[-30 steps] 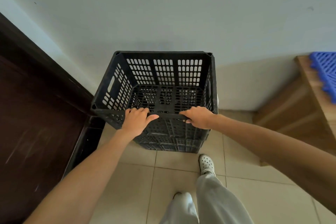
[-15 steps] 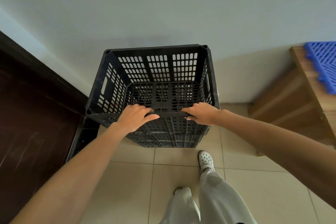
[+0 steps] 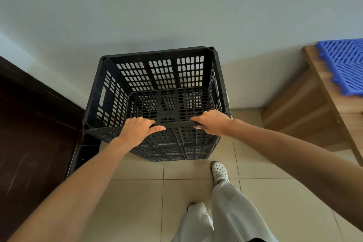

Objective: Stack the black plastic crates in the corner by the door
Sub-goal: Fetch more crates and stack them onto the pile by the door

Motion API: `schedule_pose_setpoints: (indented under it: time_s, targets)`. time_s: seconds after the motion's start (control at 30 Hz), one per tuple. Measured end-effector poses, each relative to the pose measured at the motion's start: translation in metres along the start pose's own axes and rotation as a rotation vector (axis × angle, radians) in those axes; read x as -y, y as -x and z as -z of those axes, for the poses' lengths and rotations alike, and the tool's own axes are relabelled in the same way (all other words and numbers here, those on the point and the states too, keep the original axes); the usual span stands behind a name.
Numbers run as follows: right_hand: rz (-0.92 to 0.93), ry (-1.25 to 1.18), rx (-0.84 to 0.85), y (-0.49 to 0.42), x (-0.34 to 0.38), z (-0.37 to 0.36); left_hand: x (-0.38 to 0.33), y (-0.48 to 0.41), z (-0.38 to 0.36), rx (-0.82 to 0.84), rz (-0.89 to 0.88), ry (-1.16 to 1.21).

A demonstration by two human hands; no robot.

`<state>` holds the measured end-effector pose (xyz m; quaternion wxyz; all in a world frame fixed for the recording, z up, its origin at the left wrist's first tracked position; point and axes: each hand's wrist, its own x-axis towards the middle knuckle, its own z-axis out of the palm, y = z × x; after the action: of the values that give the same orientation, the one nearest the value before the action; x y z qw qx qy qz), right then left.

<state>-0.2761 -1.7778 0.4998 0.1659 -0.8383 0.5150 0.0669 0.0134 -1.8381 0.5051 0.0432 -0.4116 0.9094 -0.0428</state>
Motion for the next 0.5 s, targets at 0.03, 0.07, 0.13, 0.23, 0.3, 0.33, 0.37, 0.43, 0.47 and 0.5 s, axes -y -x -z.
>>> schedule_pose_setpoints:
  time_s: [0.03, 0.07, 0.13, 0.23, 0.3, 0.33, 0.37, 0.43, 0.47, 0.5]
  targets:
    - [0.005, 0.003, 0.004, 0.001, 0.000, -0.001, -0.001, 0.000, -0.001, 0.000, -0.014, -0.001]
    - [0.012, 0.007, 0.010, 0.002, 0.000, -0.002, -0.001, 0.000, -0.002, 0.008, -0.028, -0.002]
    - [0.031, 0.013, 0.014, 0.003, -0.001, -0.004, 0.000, 0.001, -0.004, 0.038, -0.042, 0.008]
    - [0.065, 0.029, -0.005, 0.002, -0.002, -0.005, 0.004, -0.004, -0.008, 0.090, -0.062, 0.075]
    - [0.077, 0.038, -0.050, 0.001, -0.003, -0.006, 0.004, -0.009, -0.011, 0.129, -0.079, 0.176]
    - [0.080, 0.041, -0.081, 0.000, -0.002, -0.007, 0.004, -0.011, -0.013, 0.136, -0.085, 0.229]
    - [0.079, 0.034, -0.111, 0.000, -0.002, -0.008, 0.002, -0.012, -0.014, 0.130, -0.087, 0.265]
    - [0.067, 0.022, -0.144, -0.001, -0.001, -0.009, 0.000, -0.012, -0.015, 0.100, -0.085, 0.267]
    - [0.055, 0.022, -0.149, -0.002, -0.001, -0.009, -0.001, -0.011, -0.016, 0.080, -0.085, 0.250]
    - [0.044, 0.030, -0.151, -0.003, -0.001, -0.009, -0.001, -0.011, -0.017, 0.062, -0.081, 0.228]
